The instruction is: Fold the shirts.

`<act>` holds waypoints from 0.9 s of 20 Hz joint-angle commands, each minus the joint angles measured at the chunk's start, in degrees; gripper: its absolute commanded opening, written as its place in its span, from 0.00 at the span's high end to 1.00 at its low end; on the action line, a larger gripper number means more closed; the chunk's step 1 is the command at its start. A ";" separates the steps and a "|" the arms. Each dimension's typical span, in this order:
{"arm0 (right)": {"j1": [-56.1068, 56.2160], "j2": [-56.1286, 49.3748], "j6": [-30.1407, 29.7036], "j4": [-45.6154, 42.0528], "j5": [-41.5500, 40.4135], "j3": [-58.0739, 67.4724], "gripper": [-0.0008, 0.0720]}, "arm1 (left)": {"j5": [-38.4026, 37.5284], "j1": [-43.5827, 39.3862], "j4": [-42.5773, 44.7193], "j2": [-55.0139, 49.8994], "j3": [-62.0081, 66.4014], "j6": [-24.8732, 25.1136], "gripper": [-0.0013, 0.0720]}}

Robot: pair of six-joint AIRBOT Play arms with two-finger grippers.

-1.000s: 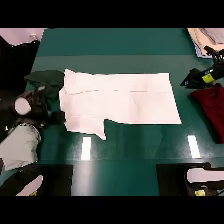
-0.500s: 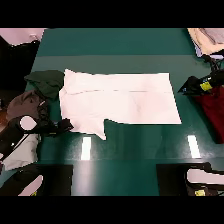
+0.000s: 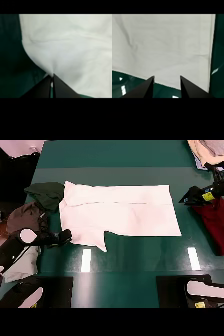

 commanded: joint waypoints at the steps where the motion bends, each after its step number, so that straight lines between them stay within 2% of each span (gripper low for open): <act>1: -0.35 2.05 -1.14 -2.32 0.07 -3.87 0.47 | -0.59 0.02 -0.28 0.07 1.22 1.31 0.95; 6: -8.24 5.14 -1.60 -4.72 -1.07 -17.57 0.49 | -7.45 0.02 -0.07 0.31 8.31 9.11 0.95; 7: -9.92 5.11 -3.21 -4.70 -1.73 -20.31 0.57 | -7.69 0.02 -0.07 0.31 9.11 9.09 0.95; 13: -13.44 5.11 -5.03 -4.33 -11.28 -29.81 0.57 | -8.50 0.02 -0.04 0.28 9.62 9.09 0.95; 18: -13.44 5.11 -5.38 -2.75 -13.53 -30.25 0.57 | -8.44 0.02 -0.02 0.28 9.62 9.09 0.95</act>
